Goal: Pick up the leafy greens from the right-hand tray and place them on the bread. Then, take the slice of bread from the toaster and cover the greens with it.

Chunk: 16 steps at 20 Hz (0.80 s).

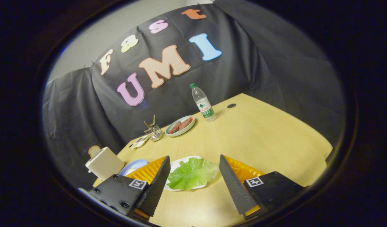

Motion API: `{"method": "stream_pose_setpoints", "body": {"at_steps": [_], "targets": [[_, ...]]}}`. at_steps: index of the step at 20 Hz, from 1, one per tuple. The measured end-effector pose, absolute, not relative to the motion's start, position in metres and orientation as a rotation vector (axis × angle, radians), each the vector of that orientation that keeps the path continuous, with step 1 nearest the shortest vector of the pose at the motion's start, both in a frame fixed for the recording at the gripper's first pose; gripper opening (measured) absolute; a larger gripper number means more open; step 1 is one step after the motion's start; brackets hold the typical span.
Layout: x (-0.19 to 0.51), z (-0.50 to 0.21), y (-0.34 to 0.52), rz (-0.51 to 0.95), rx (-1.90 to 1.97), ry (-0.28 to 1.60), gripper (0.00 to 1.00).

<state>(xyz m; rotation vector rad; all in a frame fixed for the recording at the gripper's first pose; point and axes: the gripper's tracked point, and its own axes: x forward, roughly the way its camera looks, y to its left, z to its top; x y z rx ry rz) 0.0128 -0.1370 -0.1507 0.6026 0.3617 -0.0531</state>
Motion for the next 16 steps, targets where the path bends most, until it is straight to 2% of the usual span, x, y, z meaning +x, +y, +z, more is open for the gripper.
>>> {"method": "stream_pose_setpoints", "body": {"at_steps": [8, 16], "targets": [[0.037, -0.206, -0.141, -0.07, 0.719, 0.484, 0.98], [0.048, -0.231, -0.146, -0.1, 0.769, 0.531, 0.98]]}}
